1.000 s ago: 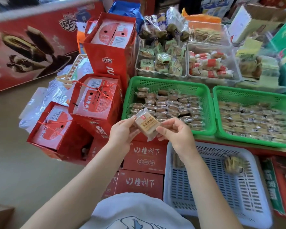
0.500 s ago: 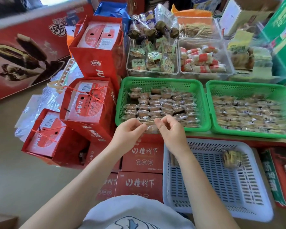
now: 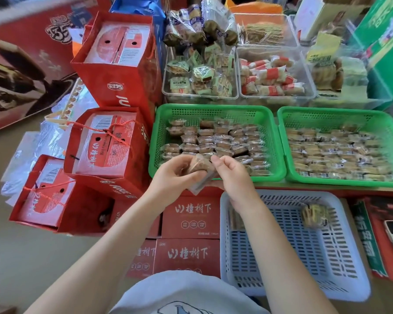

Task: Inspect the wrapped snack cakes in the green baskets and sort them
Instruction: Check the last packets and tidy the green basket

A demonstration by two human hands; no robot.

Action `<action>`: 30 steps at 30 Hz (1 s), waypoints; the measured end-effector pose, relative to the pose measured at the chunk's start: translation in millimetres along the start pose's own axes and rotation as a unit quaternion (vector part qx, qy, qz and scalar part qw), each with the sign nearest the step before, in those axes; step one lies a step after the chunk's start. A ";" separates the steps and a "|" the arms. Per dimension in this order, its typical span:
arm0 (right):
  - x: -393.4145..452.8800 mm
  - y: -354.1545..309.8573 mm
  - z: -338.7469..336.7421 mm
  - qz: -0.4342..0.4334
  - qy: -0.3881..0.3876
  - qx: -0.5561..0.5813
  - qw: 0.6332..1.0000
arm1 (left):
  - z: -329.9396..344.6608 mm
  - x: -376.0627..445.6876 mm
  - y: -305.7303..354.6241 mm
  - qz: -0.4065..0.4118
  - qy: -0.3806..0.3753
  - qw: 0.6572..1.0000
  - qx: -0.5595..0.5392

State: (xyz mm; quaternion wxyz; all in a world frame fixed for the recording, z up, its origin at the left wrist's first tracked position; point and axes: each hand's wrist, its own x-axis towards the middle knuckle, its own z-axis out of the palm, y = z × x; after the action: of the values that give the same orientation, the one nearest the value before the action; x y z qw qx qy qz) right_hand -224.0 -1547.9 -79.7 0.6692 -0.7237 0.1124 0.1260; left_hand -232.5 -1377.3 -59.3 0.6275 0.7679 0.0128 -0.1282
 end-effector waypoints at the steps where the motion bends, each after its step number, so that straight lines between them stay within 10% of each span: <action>1: 1.5 -0.2 2.4 0.008 0.001 0.011 1.000 | -2.3 2.3 -1.8 0.005 -0.003 1.000 0.000; 14: 34.6 -12.1 13.8 -0.024 0.019 -0.149 0.988 | -28.0 27.8 -30.7 -0.098 0.014 0.994 -0.037; 19: 58.3 -13.3 12.7 0.018 -0.125 -0.166 0.978 | -34.6 48.0 -46.4 -0.104 0.052 0.992 -0.055; 24: 97.3 -10.2 20.1 0.010 -0.007 -0.269 0.963 | -34.7 80.8 -76.4 -0.060 0.139 0.973 0.174; 30: 157.9 -15.5 52.3 -0.053 0.042 -0.191 0.979 | -37.3 116.9 -119.5 -0.077 0.056 0.892 0.441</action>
State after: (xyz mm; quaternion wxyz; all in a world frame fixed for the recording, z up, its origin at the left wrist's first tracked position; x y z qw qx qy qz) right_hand -71.6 -1493.6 -121.4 0.5191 -0.8477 0.0753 0.0788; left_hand -134.3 -1332.4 -192.2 0.2105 0.9682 0.0495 -0.1255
